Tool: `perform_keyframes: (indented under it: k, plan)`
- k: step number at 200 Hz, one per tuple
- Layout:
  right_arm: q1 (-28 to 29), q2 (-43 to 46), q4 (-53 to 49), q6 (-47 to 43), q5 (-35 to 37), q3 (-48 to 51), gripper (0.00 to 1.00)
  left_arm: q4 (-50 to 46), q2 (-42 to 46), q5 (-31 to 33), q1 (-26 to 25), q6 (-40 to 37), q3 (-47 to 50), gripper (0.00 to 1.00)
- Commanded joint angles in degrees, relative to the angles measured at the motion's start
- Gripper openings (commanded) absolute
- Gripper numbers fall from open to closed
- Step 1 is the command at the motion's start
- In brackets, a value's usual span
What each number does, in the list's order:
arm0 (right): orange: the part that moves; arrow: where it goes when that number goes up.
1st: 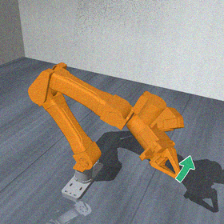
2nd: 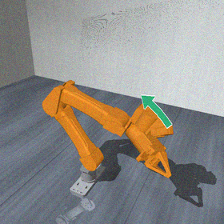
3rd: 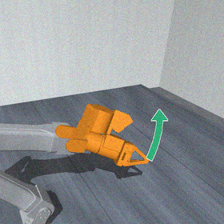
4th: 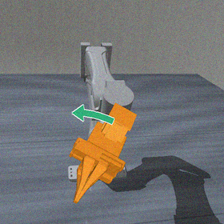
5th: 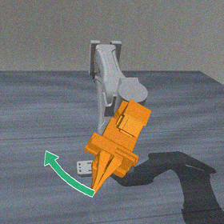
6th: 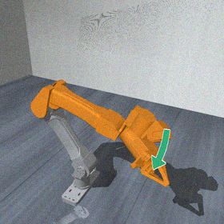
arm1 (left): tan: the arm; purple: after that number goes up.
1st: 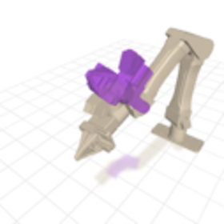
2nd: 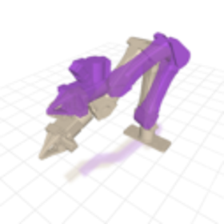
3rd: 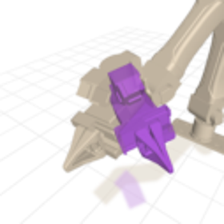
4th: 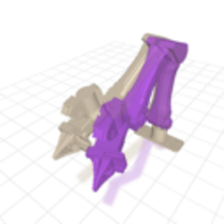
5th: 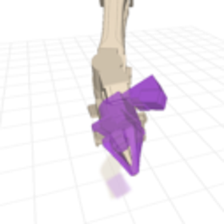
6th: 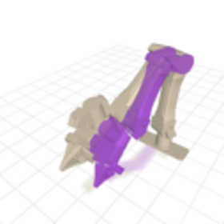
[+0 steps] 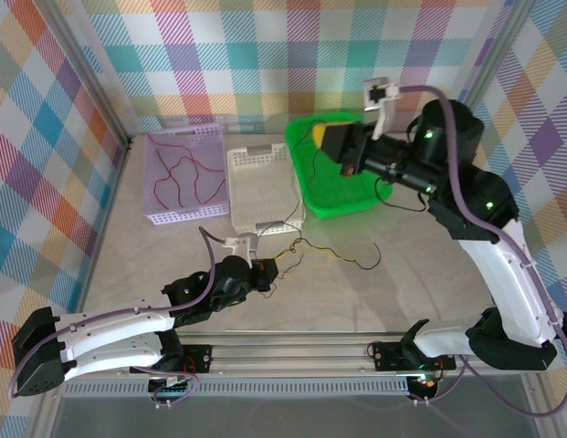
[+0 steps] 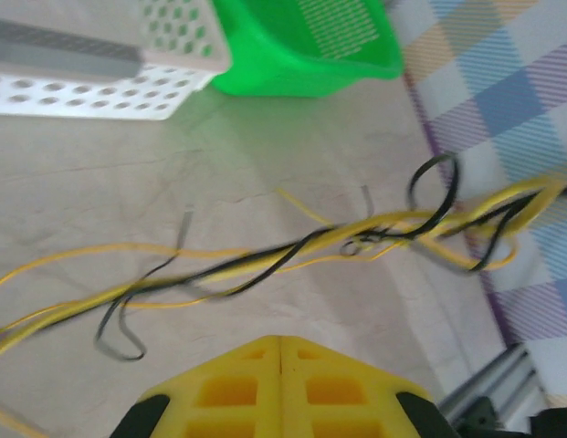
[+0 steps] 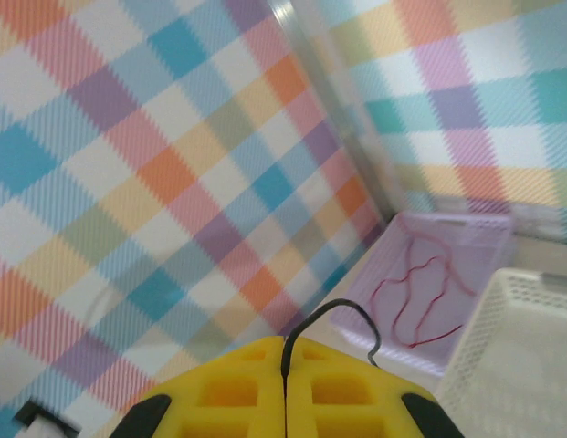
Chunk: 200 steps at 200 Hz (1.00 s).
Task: Untangle the cables
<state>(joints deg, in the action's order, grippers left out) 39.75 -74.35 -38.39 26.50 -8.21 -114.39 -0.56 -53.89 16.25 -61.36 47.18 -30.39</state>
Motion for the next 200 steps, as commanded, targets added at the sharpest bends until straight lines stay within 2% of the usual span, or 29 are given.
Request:
perform_keyframes:
  k: [1, 57, 80, 109, 200]
  plan:
    - [-4.15, 2.14, -1.29, 2.62, 1.23, -2.6, 0.0, -6.56, 2.64, 2.19, 2.23, 1.16, 2.0, 0.0]
    - [-7.6, 2.54, -4.62, 1.66, 5.29, -8.12, 0.0, -14.88, 7.01, 0.13, 10.14, 0.39, 3.65, 0.0]
    - [-7.75, 1.59, -6.39, 0.73, 4.27, -10.65, 0.0, -18.87, 7.73, -2.12, 13.92, -0.81, 3.31, 0.0]
    - [-7.75, 0.11, -7.51, 0.74, 1.51, -11.39, 0.0, -20.72, 7.14, -4.41, 17.49, -3.0, 0.91, 0.0]
    - [-7.83, -9.35, -7.39, 3.44, -12.59, -11.81, 0.0, -28.98, 2.99, -6.87, 21.62, -11.59, -12.76, 0.0]
